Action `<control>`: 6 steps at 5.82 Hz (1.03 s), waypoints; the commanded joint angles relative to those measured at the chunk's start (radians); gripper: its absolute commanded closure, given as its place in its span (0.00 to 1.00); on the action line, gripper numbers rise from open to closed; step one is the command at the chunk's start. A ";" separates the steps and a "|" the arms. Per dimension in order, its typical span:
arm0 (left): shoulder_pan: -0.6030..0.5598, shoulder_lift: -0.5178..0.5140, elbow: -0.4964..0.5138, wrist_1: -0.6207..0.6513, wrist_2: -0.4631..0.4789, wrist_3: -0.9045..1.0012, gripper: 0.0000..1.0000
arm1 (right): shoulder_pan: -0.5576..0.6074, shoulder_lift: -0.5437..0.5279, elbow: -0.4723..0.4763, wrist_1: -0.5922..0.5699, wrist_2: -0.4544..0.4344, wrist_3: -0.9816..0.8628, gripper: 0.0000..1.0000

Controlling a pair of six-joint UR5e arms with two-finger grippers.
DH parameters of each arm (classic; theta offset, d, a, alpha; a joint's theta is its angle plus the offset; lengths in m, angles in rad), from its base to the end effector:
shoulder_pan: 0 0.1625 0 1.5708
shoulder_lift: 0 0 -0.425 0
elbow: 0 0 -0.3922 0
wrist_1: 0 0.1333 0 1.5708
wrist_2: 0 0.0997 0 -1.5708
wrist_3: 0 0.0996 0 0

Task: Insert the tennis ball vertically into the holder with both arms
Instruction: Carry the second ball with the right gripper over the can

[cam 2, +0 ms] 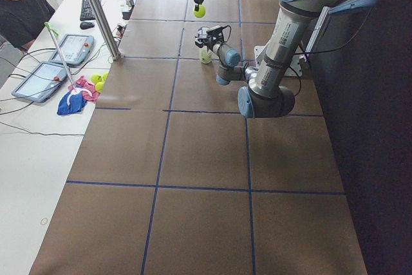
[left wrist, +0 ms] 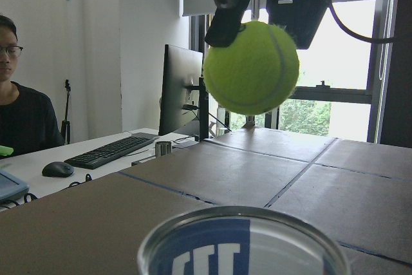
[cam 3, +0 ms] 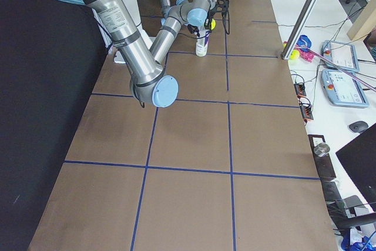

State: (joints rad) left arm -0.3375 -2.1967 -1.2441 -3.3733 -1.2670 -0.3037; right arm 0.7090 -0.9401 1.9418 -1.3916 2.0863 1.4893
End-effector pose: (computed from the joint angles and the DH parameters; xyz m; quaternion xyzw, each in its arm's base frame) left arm 0.5643 -0.3709 0.2572 0.6690 0.5422 0.1028 0.4979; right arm -0.3854 -0.4415 0.1161 0.0119 -0.5784 0.1129 0.8078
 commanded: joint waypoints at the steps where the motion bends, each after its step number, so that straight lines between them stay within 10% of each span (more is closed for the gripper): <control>1: 0.000 0.000 0.000 0.000 0.000 0.000 0.07 | -0.068 0.032 -0.009 0.000 -0.078 0.025 0.98; 2: 0.006 -0.002 0.000 0.000 0.001 0.002 0.07 | -0.077 0.034 -0.014 0.000 -0.089 0.023 0.96; 4: 0.006 0.000 0.000 0.000 0.001 0.002 0.07 | -0.080 0.040 -0.020 0.000 -0.104 0.023 0.46; 6: 0.006 0.002 0.000 -0.003 0.001 0.002 0.07 | -0.080 0.041 -0.026 -0.003 -0.113 0.025 0.26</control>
State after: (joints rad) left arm -0.3314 -2.1961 -1.2441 -3.3749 -1.2655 -0.3023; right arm 0.6290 -0.9001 1.9189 -1.3930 1.9790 1.5130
